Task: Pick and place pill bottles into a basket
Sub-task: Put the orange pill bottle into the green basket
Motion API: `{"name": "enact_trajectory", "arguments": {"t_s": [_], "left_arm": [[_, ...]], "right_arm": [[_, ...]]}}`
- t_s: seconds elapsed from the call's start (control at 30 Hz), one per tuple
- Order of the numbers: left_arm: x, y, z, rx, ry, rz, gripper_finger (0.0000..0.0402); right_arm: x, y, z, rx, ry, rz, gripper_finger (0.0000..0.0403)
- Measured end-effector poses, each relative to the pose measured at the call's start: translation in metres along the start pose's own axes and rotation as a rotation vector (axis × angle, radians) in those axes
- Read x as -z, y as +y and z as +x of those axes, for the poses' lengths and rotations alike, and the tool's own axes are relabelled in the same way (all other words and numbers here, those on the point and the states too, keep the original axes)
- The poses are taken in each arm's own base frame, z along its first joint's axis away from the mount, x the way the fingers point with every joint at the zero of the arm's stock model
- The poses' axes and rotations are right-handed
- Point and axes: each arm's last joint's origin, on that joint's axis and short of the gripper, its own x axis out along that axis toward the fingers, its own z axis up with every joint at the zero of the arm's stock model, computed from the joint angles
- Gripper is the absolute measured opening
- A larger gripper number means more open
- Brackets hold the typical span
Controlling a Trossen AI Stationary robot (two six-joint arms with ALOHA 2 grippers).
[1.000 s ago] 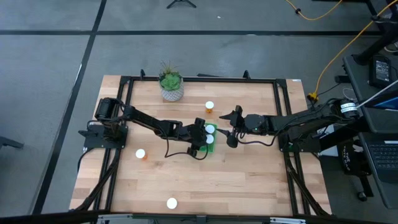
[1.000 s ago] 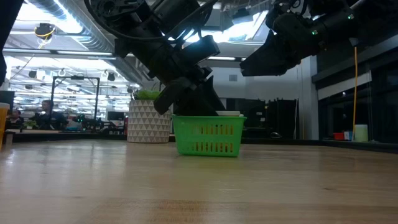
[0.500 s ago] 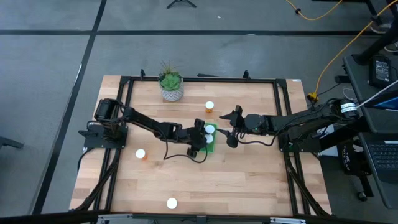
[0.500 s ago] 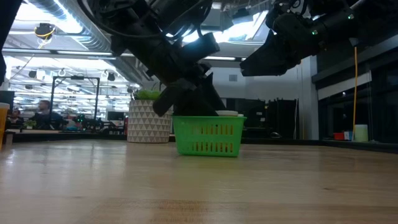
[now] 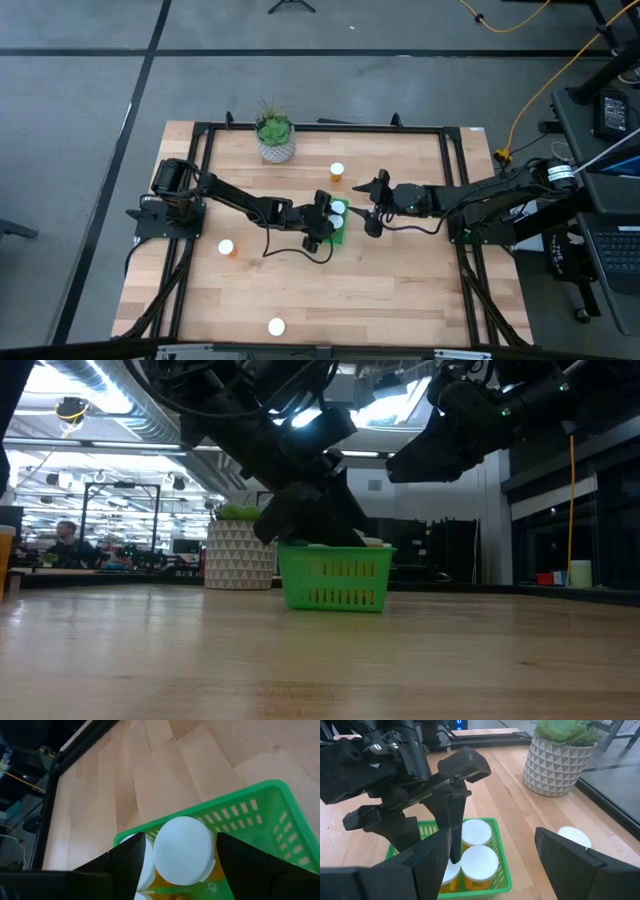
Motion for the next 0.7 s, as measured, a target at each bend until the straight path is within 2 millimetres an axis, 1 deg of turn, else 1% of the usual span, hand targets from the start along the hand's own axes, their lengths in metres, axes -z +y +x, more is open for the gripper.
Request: {"name": "enact_trajectory", "arguments": {"t_s": [0.57,0.7], "left_arm": [[0.0003,0.0002,0.0001,0.0,0.002,0.029,0.0239],[-0.0039,-0.0025,-0.0013,-0.015,-0.021,0.045,0.0239]], "right_arm": [[0.0001,0.0,0.0,0.0,0.001,0.0,0.0291],[0.0008,-0.0001,0.0,0.001,0.008,0.0,0.0291]]}}
